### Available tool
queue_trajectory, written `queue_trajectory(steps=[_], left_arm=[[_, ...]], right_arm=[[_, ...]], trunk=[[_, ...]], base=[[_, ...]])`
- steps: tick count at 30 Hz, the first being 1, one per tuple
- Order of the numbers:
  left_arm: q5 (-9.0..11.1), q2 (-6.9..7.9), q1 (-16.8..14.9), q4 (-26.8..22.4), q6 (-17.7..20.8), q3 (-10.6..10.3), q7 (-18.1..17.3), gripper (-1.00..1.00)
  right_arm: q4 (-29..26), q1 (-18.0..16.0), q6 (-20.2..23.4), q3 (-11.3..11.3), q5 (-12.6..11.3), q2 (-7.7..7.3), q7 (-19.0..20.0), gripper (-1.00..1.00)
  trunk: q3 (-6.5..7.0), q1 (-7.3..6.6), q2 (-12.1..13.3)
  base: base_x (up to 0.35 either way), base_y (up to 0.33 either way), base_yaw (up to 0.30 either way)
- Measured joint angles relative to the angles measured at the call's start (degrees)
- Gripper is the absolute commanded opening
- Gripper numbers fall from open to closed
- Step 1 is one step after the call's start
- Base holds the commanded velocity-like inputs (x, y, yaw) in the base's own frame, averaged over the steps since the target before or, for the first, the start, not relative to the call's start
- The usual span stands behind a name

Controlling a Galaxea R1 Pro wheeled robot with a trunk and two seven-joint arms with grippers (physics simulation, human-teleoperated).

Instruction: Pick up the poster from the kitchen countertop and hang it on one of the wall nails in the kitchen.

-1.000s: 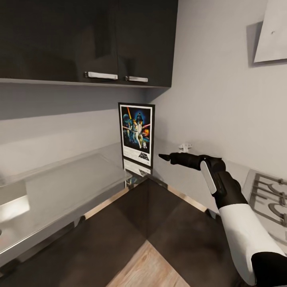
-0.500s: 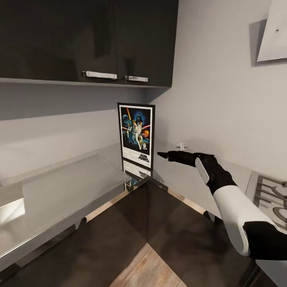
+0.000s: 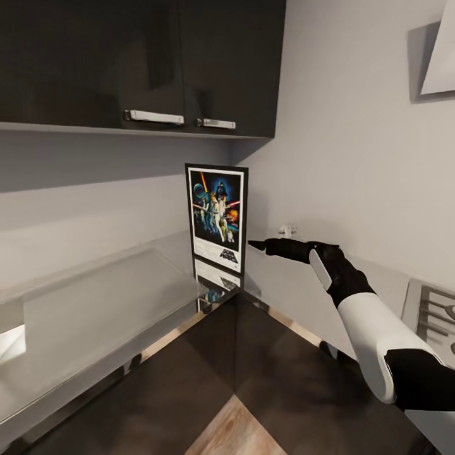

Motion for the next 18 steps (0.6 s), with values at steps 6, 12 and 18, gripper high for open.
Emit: queue_trajectory(steps=[6,12,18], left_arm=[[0.0,0.01,0.0,0.0,0.0,0.0,0.0,1.0],[0.0,0.0,0.0,0.0,0.0,0.0,0.0,1.0],[0.0,0.06,0.0,-0.04,0.0,0.0,0.0,1.0]], right_arm=[[-0.13,0.0,-0.01,0.02,0.0,0.0,0.07,1.0],[-0.24,-0.01,-0.04,0.08,-0.02,0.0,0.33,1.0],[-0.53,0.0,-1.31,0.23,-0.01,0.0,1.95,1.0]], trunk=[[0.0,-0.01,0.0],[0.0,0.01,0.0],[0.0,0.01,0.0]], base=[[0.198,0.002,0.0],[0.038,0.0,0.0],[0.006,0.0,0.0]])
